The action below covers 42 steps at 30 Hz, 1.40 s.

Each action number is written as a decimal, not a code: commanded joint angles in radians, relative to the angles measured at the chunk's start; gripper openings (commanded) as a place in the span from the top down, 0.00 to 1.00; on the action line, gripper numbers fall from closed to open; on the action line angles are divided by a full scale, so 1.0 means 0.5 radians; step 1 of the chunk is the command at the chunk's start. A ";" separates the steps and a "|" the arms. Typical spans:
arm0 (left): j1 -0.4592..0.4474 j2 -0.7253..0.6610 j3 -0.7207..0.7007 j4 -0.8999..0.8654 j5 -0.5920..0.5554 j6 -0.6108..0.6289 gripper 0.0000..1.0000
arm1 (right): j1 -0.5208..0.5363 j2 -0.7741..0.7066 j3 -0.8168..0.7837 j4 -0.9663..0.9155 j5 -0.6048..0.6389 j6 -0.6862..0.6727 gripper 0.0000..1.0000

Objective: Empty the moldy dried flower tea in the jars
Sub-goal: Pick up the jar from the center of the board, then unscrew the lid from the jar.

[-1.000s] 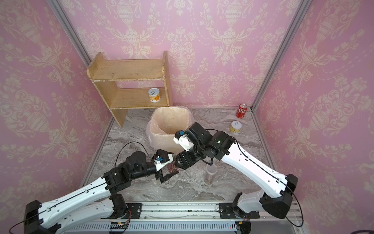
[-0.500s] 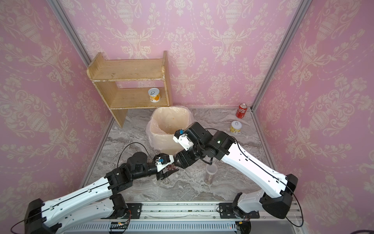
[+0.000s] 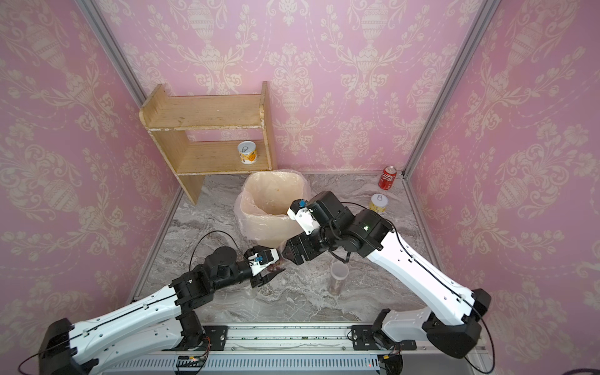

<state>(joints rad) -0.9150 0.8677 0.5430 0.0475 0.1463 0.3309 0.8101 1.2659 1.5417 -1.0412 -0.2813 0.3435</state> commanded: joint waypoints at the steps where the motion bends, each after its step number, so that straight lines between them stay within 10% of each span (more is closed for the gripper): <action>1: -0.011 -0.042 -0.009 0.049 -0.099 0.084 0.64 | -0.045 -0.125 -0.025 0.071 -0.067 0.101 0.13; 42: -0.010 -0.060 0.024 -0.061 -0.136 0.148 0.66 | -0.068 0.153 -0.077 0.109 -0.188 0.296 0.20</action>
<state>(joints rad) -0.9150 0.8505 0.5430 -0.0017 0.0788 0.3878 0.7811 1.3365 1.5051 -0.9916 -0.3504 0.4953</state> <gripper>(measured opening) 0.655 0.801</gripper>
